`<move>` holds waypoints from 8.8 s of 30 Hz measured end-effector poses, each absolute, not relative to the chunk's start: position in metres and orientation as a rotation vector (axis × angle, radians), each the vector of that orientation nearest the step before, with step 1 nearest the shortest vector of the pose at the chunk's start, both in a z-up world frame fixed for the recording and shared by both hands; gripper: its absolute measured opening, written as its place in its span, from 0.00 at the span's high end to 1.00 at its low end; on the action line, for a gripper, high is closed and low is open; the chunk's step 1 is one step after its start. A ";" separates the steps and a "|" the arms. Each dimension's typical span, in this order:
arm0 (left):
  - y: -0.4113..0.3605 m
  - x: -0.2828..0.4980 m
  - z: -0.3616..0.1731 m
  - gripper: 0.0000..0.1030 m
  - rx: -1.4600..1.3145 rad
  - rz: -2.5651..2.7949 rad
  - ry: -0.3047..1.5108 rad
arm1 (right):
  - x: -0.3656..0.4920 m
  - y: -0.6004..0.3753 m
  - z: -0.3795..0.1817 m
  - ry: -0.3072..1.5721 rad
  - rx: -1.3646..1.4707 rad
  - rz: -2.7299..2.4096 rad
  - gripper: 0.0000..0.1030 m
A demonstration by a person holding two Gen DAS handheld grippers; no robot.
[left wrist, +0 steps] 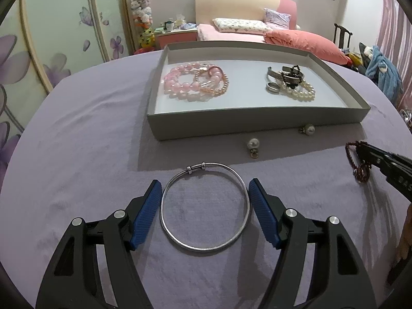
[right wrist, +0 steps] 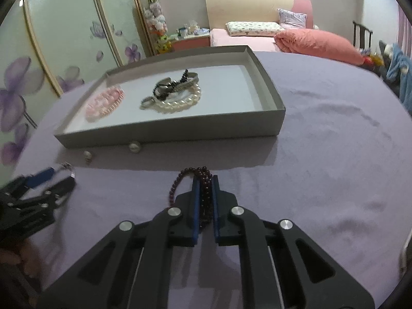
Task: Organize jewelry
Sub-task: 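Close the left tool on the thin silver bangle, then lift the bangle and red bracelet with both tools and carry them over the tray, then lower the bangle and red bracelet into the tray and open both tools, then grasp a white pearl earring with the right tool while the left tool withdraws, then grasp the other white pearl earring with the left tool, then lift both pearl earrings and carry them over the tray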
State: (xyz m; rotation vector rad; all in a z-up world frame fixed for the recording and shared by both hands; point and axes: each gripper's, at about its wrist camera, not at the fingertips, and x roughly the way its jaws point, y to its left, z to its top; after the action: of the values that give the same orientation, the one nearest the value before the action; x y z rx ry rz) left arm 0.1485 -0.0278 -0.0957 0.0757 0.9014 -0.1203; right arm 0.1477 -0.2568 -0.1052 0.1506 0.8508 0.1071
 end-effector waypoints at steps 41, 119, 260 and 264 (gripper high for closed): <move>-0.041 0.069 0.000 0.33 0.084 -0.031 0.256 | 0.068 -0.217 0.005 0.290 0.058 0.118 0.91; -0.003 0.142 -0.048 0.25 -0.001 -0.110 0.611 | 0.177 -0.218 -0.073 0.705 0.137 0.164 0.65; -0.030 0.136 -0.090 0.86 0.089 -0.142 0.890 | 0.136 -0.207 -0.108 0.894 0.012 0.157 0.86; -0.027 0.129 -0.091 0.86 0.082 -0.148 0.889 | 0.128 -0.209 -0.107 0.902 0.024 0.173 0.87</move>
State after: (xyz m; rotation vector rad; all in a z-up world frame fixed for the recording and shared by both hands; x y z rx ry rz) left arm 0.1289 -0.0273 -0.0911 0.0819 0.8894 -0.1478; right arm 0.1281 -0.2085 -0.1071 0.0242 0.9019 0.1726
